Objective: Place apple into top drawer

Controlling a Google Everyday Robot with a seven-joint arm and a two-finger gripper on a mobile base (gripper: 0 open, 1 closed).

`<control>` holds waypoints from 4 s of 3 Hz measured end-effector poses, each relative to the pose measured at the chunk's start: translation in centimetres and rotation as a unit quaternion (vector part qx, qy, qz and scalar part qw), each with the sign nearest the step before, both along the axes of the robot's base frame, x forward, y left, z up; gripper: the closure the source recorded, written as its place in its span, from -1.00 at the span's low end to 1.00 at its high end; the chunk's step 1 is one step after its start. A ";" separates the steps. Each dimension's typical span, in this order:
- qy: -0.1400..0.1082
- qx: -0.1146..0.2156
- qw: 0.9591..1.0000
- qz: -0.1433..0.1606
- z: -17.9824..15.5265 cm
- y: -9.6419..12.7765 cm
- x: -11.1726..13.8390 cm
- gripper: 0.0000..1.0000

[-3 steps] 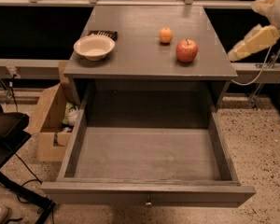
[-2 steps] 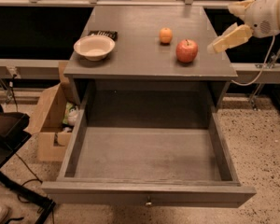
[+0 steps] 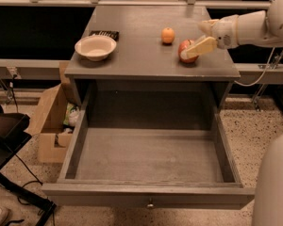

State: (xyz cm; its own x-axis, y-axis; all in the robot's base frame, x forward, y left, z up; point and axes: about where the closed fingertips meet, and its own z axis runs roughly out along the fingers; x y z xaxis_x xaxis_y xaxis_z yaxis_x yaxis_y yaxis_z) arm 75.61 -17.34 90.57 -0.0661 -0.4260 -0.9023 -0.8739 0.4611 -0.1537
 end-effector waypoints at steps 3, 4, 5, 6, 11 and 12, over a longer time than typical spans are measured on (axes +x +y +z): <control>0.030 0.054 0.997 -0.036 -6.4 -1.9 4.1 -0.67; 0.016 0.059 0.997 -0.044 -5.5 -2.9 3.8 -0.21; -0.016 0.048 0.997 -0.050 -2.3 -4.0 2.9 0.26; -0.013 0.049 0.998 -0.047 -2.5 -3.6 3.0 0.73; 0.003 -0.046 0.980 -0.194 8.7 -5.4 -20.5 1.00; 0.041 -0.055 0.980 -0.187 4.6 -4.6 -21.6 1.00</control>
Offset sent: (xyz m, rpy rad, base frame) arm 0.0543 -0.0337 -0.0716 0.1228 0.0614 -0.0939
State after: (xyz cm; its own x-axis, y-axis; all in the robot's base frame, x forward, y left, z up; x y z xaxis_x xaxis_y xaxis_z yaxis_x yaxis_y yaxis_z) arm 54.00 -21.90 95.12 -0.3074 -0.4529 -0.8369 -0.6585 0.7361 -0.1564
